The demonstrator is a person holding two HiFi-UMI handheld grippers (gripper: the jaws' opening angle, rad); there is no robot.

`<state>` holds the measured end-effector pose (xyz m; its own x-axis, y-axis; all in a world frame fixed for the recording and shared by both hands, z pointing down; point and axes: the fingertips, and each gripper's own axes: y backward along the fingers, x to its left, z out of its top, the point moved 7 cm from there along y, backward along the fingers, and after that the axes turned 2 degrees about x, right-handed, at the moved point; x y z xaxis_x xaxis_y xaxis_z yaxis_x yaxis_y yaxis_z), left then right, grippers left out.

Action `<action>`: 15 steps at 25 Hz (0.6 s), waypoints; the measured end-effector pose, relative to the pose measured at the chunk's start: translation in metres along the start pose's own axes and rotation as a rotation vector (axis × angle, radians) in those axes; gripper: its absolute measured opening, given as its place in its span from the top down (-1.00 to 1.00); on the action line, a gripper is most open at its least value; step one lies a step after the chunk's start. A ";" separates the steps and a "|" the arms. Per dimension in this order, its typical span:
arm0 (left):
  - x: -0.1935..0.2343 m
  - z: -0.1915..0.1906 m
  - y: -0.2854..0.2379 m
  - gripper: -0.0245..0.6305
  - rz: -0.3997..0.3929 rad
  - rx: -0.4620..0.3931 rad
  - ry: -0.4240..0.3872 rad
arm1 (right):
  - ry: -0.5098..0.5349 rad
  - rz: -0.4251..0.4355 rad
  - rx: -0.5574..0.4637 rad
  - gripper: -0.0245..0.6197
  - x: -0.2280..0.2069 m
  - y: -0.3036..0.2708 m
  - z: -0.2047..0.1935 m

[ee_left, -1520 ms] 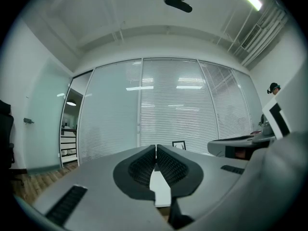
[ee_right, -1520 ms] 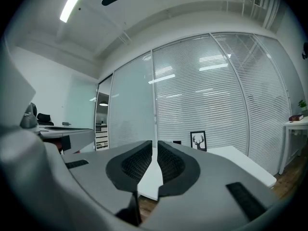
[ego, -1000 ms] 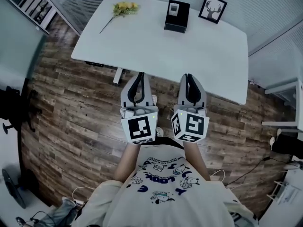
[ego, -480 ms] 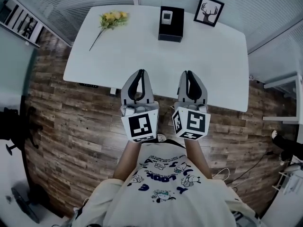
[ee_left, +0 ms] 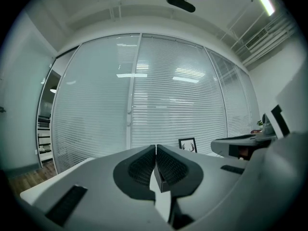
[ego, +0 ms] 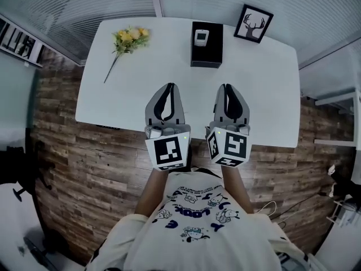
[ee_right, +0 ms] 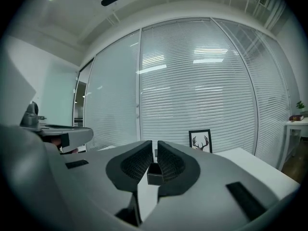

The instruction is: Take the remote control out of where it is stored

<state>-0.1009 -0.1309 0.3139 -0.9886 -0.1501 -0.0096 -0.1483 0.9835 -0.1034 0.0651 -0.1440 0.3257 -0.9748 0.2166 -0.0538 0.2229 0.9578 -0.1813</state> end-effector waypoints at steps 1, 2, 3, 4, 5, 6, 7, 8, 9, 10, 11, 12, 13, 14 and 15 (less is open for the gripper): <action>0.004 0.000 -0.009 0.86 -0.006 0.003 -0.002 | -0.001 -0.007 0.003 0.76 0.000 -0.008 0.001; 0.008 0.000 -0.017 0.86 -0.011 0.006 -0.004 | -0.002 -0.013 0.005 0.76 -0.001 -0.016 0.001; 0.011 0.000 -0.025 0.86 -0.016 0.009 -0.005 | -0.002 -0.019 0.008 0.76 -0.001 -0.024 0.002; 0.014 0.000 -0.033 0.86 -0.021 0.011 -0.004 | -0.002 -0.024 0.011 0.76 -0.001 -0.031 0.002; 0.017 0.000 -0.040 0.86 -0.028 0.012 -0.001 | -0.001 -0.030 0.015 0.76 -0.001 -0.038 0.002; 0.019 -0.001 -0.048 0.86 -0.036 0.017 -0.002 | -0.001 -0.035 0.019 0.76 -0.002 -0.045 0.002; 0.021 -0.002 -0.055 0.86 -0.043 0.023 -0.003 | -0.001 -0.040 0.022 0.76 -0.003 -0.051 0.002; 0.023 -0.003 -0.063 0.86 -0.047 0.026 -0.001 | -0.001 -0.045 0.025 0.76 -0.004 -0.057 0.002; 0.025 -0.004 -0.070 0.86 -0.051 0.027 0.003 | -0.002 -0.051 0.027 0.76 -0.005 -0.063 0.002; 0.027 -0.005 -0.076 0.86 -0.055 0.029 0.006 | -0.003 -0.057 0.030 0.76 -0.006 -0.068 0.002; 0.028 -0.006 -0.082 0.86 -0.061 0.033 0.007 | -0.005 -0.063 0.034 0.76 -0.007 -0.072 0.001; 0.029 -0.007 -0.088 0.86 -0.069 0.041 0.004 | -0.007 -0.069 0.039 0.76 -0.008 -0.076 0.000; 0.030 -0.008 -0.094 0.86 -0.076 0.049 0.000 | -0.008 -0.074 0.045 0.76 -0.010 -0.080 -0.001; 0.031 -0.010 -0.100 0.86 -0.080 0.056 -0.003 | -0.010 -0.079 0.051 0.76 -0.011 -0.084 -0.003; 0.032 -0.011 -0.105 0.86 -0.083 0.063 -0.003 | -0.012 -0.083 0.057 0.76 -0.012 -0.087 -0.004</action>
<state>-0.1171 -0.2383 0.3352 -0.9728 -0.2315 -0.0017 -0.2280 0.9594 -0.1660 0.0576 -0.2298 0.3458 -0.9898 0.1342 -0.0478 0.1419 0.9602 -0.2407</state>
